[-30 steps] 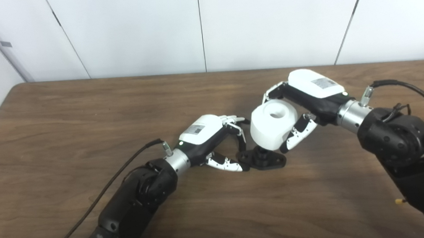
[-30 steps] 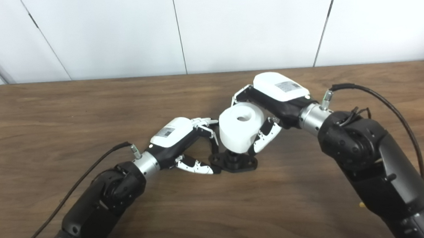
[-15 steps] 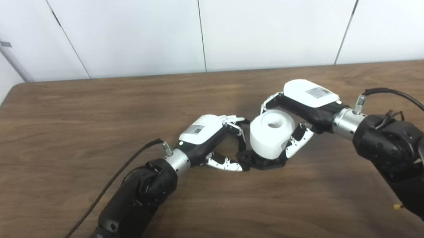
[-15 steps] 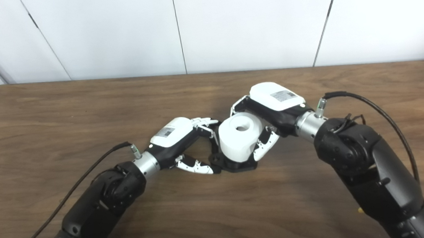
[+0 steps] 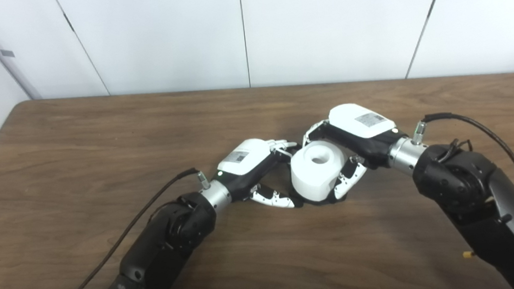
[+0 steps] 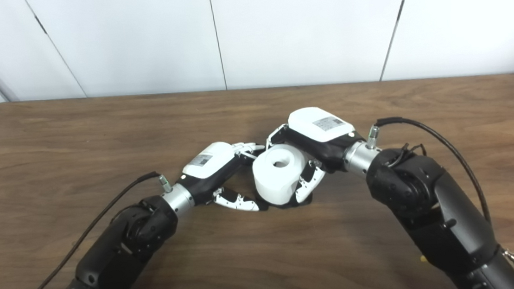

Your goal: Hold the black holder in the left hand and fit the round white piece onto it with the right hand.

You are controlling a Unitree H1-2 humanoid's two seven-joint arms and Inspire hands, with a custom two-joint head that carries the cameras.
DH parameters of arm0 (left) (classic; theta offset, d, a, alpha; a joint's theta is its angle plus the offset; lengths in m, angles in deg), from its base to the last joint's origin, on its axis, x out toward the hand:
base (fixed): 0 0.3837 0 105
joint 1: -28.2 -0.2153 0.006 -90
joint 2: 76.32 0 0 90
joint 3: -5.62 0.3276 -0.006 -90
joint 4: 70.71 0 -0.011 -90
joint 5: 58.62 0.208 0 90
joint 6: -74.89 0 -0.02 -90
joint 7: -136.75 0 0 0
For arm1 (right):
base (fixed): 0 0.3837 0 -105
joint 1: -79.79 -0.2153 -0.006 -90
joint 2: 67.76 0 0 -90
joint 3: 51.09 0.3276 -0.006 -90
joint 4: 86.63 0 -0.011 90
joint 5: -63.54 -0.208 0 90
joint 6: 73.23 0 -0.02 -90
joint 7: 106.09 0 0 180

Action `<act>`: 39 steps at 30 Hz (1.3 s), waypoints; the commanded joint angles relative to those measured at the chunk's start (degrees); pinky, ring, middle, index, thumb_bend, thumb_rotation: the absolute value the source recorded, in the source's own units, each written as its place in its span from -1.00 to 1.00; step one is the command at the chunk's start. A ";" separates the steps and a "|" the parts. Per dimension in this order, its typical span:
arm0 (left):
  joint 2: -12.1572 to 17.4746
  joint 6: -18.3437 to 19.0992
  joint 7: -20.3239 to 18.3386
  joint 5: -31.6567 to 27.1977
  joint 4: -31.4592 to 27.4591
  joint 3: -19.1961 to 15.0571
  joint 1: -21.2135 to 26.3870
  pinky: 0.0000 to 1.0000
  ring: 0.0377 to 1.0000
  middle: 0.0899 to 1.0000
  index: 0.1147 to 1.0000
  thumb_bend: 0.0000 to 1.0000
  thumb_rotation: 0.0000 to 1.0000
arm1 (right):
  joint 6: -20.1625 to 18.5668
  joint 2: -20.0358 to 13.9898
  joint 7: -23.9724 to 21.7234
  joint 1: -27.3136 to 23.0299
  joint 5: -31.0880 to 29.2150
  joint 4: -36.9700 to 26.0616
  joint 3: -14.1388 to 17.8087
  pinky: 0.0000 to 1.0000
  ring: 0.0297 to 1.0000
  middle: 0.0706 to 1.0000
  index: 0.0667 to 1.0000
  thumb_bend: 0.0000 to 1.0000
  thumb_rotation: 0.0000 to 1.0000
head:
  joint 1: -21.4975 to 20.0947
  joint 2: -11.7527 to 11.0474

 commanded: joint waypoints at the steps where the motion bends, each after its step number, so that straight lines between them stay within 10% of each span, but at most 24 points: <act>1: -0.12 0.86 -2.45 1.25 0.98 1.24 -0.26 0.81 0.82 0.75 -0.16 0.04 -0.88 | 2.27 0.07 1.25 -2.91 0.13 -0.52 0.23 0.42 0.43 0.31 -0.12 0.05 -0.72 | -0.06 0.24; 17: 0.11 1.20 -2.72 0.55 0.69 0.76 -0.29 0.84 0.84 0.75 -0.16 0.04 -0.88 | 1.75 -0.35 -0.76 -2.54 -0.09 0.95 0.30 0.44 0.43 0.32 -0.10 0.05 -0.71 | 0.07 -0.01; 19: 0.22 1.17 -2.78 0.59 0.61 0.80 -0.24 0.84 0.85 0.75 -0.16 0.04 -0.88 | -0.72 -0.92 -3.54 -3.00 0.36 0.26 -0.20 0.48 0.55 0.50 0.45 0.61 -0.49 | -0.01 -0.12; 23: 0.29 0.78 -2.45 0.73 0.64 0.79 -0.21 0.82 0.84 0.74 -0.16 0.04 -0.88 | -1.56 -1.60 -5.05 -3.21 0.75 -0.47 -0.56 0.47 0.67 0.80 0.93 0.93 -0.39 | 0.17 -0.13; 39: 0.40 0.85 -2.82 0.73 0.39 0.93 -0.33 0.81 0.84 0.75 -0.16 0.04 -0.88 | -0.81 -1.36 -3.39 -2.30 0.15 -1.01 0.40 0.50 0.66 0.73 0.92 0.85 -0.47 | 0.06 0.11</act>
